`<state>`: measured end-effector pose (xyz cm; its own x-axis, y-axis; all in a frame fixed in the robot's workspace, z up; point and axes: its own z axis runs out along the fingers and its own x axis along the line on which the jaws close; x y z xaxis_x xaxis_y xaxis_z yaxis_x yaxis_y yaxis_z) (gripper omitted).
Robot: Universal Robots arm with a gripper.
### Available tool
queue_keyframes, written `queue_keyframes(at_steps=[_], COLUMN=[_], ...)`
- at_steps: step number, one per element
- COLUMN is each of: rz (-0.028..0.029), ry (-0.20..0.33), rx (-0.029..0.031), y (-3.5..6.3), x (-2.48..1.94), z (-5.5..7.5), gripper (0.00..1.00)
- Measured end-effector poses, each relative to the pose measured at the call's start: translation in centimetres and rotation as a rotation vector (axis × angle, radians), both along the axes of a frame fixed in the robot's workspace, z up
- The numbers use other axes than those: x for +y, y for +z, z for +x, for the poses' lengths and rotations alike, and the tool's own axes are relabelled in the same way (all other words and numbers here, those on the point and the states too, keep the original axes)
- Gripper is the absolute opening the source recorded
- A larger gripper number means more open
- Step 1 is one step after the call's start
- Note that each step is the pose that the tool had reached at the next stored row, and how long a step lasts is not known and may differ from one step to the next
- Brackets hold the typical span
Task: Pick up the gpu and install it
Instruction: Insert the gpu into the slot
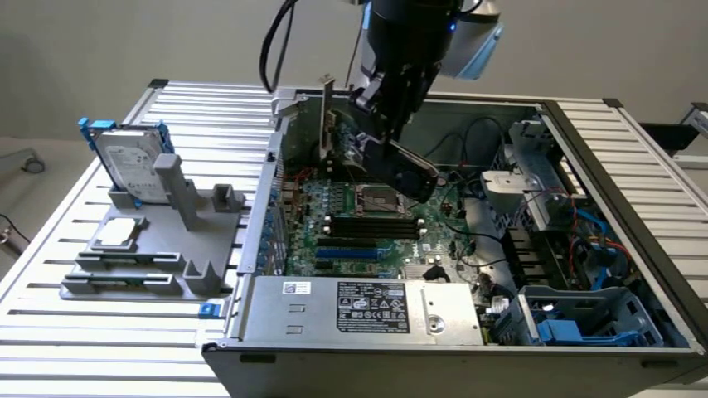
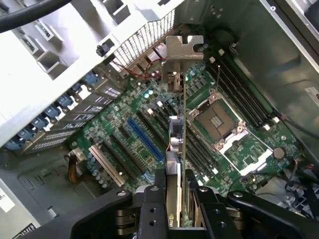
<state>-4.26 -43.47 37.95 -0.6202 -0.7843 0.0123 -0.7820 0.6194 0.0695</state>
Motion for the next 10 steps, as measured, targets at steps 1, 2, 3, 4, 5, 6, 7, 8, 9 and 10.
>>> queue_keyframes(at_steps=[1,2,3,4,5,6,7,8,9,10], rz=[0.0001,0.0001,0.0001,0.0001,0.0002,0.0001,0.0001,0.0001,0.0001,0.0001], ry=[0.019,0.037,0.056,0.074,0.092,0.11,0.128,0.146,0.165,0.183], rx=[0.0,0.0,0.0,0.0,0.0,0.0,0.0,0.0001,0.0001,0.0], y=[-0.06,-0.12,-0.17,-0.23,-0.29,-0.34,-0.39,-0.45,-0.51,-0.57], x=[0.0,0.0,0.0,0.0,0.0,0.0,0.0,0.0,0.0,0.0], z=[0.0,0.0,0.0,0.0,0.0,0.0,0.0,0.0,0.0,0.0], gripper=[0.26,0.26,0.26,0.26,0.26,0.26,0.26,0.26,0.26,0.26])
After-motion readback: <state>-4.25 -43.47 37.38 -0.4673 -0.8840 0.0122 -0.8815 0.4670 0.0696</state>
